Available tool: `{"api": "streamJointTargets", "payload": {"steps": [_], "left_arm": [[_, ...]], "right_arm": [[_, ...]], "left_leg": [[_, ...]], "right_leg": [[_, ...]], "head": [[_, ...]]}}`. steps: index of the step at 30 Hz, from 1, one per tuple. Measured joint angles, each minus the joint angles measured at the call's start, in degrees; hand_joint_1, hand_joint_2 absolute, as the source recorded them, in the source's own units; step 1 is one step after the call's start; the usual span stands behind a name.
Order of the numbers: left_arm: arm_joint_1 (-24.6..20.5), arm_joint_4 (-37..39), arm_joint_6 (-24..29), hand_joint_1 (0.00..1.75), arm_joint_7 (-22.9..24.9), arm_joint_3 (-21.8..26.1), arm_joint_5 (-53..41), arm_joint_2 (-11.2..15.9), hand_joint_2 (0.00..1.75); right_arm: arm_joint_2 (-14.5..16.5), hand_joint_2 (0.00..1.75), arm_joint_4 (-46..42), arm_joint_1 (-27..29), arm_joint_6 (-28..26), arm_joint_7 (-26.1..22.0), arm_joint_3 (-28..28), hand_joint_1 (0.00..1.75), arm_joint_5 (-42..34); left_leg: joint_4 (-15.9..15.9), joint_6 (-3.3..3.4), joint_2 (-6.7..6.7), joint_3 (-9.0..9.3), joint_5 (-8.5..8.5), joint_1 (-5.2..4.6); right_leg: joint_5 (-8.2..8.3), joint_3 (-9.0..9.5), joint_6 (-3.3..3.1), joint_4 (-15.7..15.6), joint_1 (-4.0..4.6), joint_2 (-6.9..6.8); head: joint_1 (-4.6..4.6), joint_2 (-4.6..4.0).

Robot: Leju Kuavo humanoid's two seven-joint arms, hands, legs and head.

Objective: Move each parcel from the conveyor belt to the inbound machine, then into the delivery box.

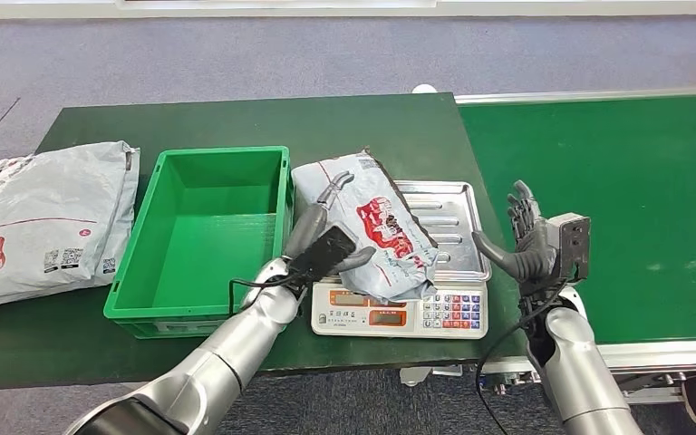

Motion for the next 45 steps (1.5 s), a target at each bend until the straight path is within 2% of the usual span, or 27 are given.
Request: {"api": "streamJointTargets", "payload": {"steps": [2,6,9,11,15,18,21,29,39,45], "left_arm": [[-0.3,0.2,0.1,0.0,1.2,-0.7,-1.6,-0.2,1.75],[-2.0,1.7,-2.1,0.0,7.2,-5.1,-9.7,-1.3,1.75],[-5.9,4.2,-11.9,0.0,11.7,-13.6,-17.1,-2.4,1.75],[-7.2,5.1,-14.8,0.0,12.2,-16.6,-18.6,-2.5,1.75],[-8.4,5.7,-20.4,1.75,11.5,-18.8,-21.2,-2.5,1.75],[-9.7,6.2,-23.6,1.75,13.3,-21.7,-24.9,-2.5,1.75],[-10.8,6.8,-23.5,1.75,15.0,-24.7,-27.8,-2.5,1.75],[-11.9,6.8,-16.5,1.75,15.2,-29.0,-32.6,-2.5,1.75],[-12.6,3.5,-14.3,1.75,17.3,-32.7,-33.3,-2.5,1.75],[-13.1,3.1,-10.8,1.75,18.3,-34.1,-34.9,-2.5,1.75]], "right_arm": [[0.1,1.75,0.7,-0.3,0.1,-0.1,-0.2,0.0,0.1],[0.3,1.75,5.3,-2.4,0.6,-1.2,-0.6,0.0,1.1],[0.4,1.75,14.1,-7.0,2.2,-3.7,-1.7,0.0,1.2],[0.5,1.75,16.9,-8.3,2.7,-4.3,-2.0,0.0,1.1],[0.7,1.75,18.4,-9.5,3.7,-4.8,-2.0,0.0,1.1],[1.1,1.75,20.4,-11.2,4.7,-5.7,-2.0,0.0,0.9],[2.0,1.75,22.4,-13.1,4.9,-6.4,-2.0,0.0,0.9],[4.0,1.75,23.5,-13.9,4.1,-6.8,-2.0,0.0,0.2],[4.9,1.75,23.5,-14.2,3.8,-5.8,-3.0,0.0,-0.7],[5.9,1.75,23.5,-15.8,1.2,-6.9,-3.7,0.0,-0.9]], "left_leg": [[0.0,0.0,0.0,-0.01,0.0,0.0],[0.0,0.01,0.0,-0.01,0.01,-0.04],[0.0,0.06,-0.02,0.0,0.06,-0.07],[0.0,0.07,-0.03,0.0,0.07,-0.07],[0.0,0.07,-0.02,-0.01,0.07,-0.07],[0.0,0.07,-0.01,0.0,0.07,-0.08],[0.0,0.08,0.0,0.02,0.08,-0.07],[0.0,0.05,-0.01,0.09,0.1,-0.07],[0.0,0.05,-0.03,0.07,0.1,-0.07],[0.0,0.03,-0.01,0.06,0.12,-0.07]], "right_leg": [[0.0,0.0,0.0,0.0,0.0,0.0],[0.03,0.01,0.04,0.0,-0.04,-0.01],[0.09,0.02,0.11,0.0,-0.07,-0.01],[0.09,0.03,0.12,0.0,-0.07,-0.02],[0.09,0.03,0.12,0.0,-0.07,-0.02],[0.1,0.04,0.12,0.0,-0.08,-0.01],[0.1,0.06,0.13,0.0,-0.07,-0.01],[0.1,0.1,0.12,0.0,-0.06,-0.01],[0.1,0.1,0.13,0.0,-0.07,-0.02],[0.12,0.07,0.11,0.0,-0.07,0.01]], "head": [[0.0,0.0],[0.0,0.0],[0.0,0.0],[0.0,0.0],[0.0,0.0],[0.0,0.0],[0.0,0.0],[0.0,0.0],[0.0,0.0],[0.0,0.0]]}}
